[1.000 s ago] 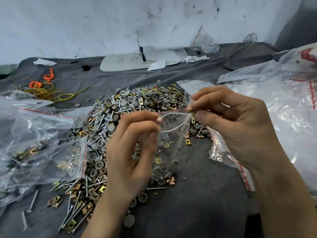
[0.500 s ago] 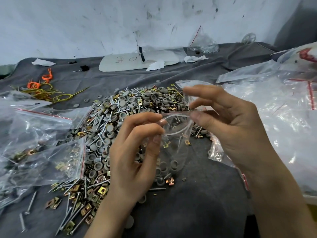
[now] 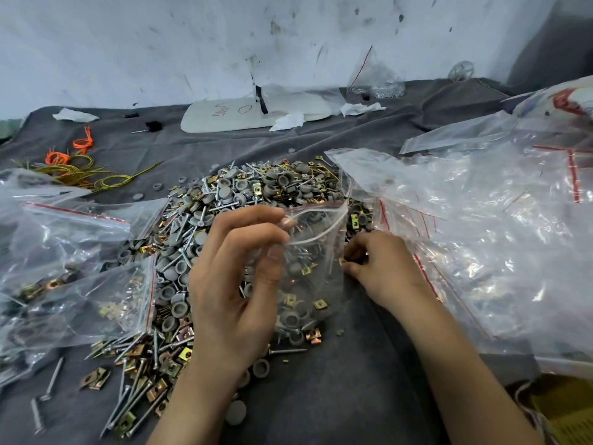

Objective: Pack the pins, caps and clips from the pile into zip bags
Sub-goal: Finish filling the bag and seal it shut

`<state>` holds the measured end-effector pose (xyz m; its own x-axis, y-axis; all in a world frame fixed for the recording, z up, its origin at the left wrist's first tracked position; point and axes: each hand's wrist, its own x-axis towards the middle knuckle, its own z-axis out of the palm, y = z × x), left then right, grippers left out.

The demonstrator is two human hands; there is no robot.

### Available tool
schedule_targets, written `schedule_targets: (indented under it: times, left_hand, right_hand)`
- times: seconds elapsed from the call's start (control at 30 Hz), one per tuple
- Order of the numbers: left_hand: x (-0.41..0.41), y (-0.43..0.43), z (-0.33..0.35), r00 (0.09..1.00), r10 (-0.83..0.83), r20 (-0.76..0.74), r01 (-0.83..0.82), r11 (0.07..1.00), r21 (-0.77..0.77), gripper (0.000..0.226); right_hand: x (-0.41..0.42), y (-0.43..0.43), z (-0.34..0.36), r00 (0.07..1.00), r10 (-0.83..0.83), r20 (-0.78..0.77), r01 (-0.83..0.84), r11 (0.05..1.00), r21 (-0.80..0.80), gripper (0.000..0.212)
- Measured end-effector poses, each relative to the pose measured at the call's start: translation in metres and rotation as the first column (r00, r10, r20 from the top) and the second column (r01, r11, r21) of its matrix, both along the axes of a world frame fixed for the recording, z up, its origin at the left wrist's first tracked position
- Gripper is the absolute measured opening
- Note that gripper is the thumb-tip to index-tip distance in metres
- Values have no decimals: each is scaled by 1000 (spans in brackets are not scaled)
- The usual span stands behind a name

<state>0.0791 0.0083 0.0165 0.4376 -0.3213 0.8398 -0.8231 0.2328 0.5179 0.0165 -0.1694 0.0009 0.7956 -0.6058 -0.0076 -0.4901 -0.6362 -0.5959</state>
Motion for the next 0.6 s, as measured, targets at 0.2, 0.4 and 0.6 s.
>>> schedule_targets:
  times: [0.2,0.4,0.6]
  left_hand:
    - [0,1,-1,1000,5,-7,-4,1000,7,10]
    - [-1,1,0,1000,-3,-1,3,1000,20,11]
    - [-6,-3,-1,1000,-24,11,24,999,30,14]
  right_hand:
    - [-5,-7,-2,992,25,122,-32,998,53,21]
    - [-23,8,41,769,-11,639,-215,937,274,21]
    - [-50,39,82,499,172,849,-345,939,12,20]
